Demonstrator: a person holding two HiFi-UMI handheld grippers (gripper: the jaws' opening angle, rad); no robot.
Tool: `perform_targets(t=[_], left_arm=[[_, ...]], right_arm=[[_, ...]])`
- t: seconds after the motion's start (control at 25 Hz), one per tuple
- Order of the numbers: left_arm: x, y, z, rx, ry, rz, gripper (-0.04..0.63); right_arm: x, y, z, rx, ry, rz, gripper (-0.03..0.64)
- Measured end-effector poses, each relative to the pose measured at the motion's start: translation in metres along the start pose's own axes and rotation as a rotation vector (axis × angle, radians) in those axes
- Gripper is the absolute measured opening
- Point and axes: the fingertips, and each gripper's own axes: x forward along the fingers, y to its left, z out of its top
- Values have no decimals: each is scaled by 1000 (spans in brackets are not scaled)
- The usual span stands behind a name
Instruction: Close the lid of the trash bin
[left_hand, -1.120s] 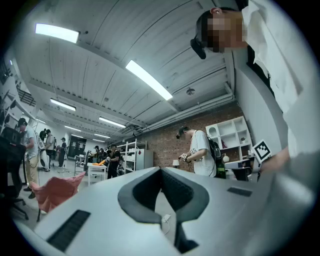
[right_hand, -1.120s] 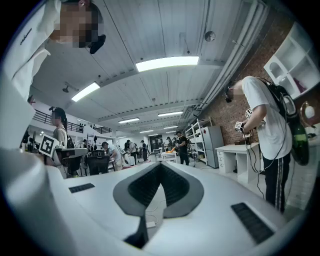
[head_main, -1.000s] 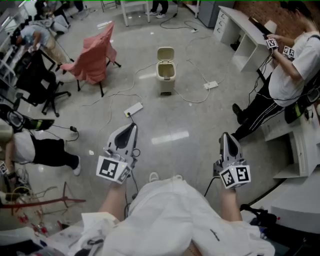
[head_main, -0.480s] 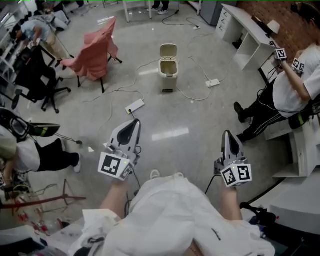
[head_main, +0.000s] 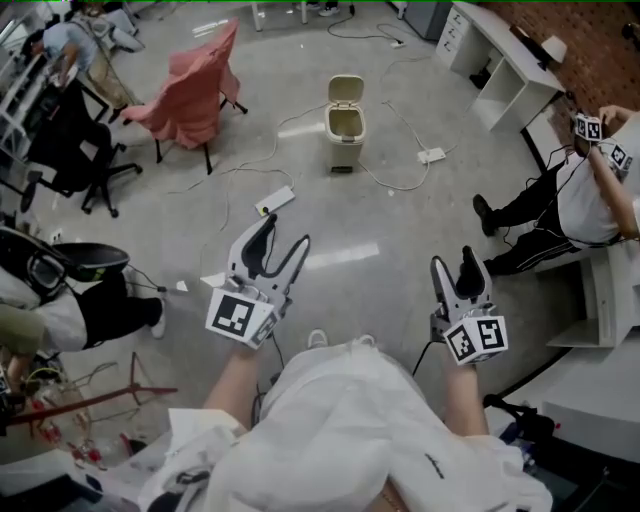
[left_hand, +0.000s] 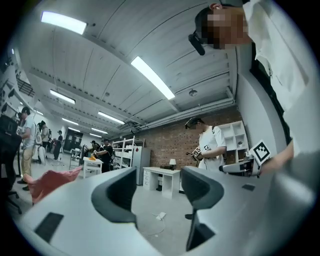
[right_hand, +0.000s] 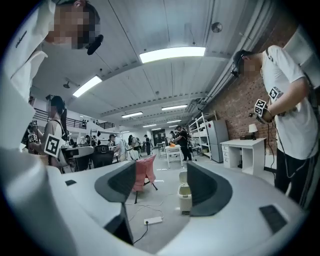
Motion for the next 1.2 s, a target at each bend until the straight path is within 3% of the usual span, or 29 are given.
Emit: perform_targets(t=[0.08, 0.28, 0.44, 0.76, 1.2], left_arm=[[-1, 11, -6, -24, 19, 3, 323], [2, 31, -12, -23, 48, 66, 419], [9, 31, -18, -19, 53, 46, 430], [35, 43, -19, 3, 85, 64, 431], [150, 65, -47, 10, 83, 96, 431]], right_arm=[[7, 12, -5, -7, 20, -1, 351], [15, 24, -19, 0, 69, -5, 495], [25, 27, -23, -23, 98, 15, 546], [64, 21, -26, -18, 106, 73, 561], [165, -71, -30, 6, 106, 117, 561]])
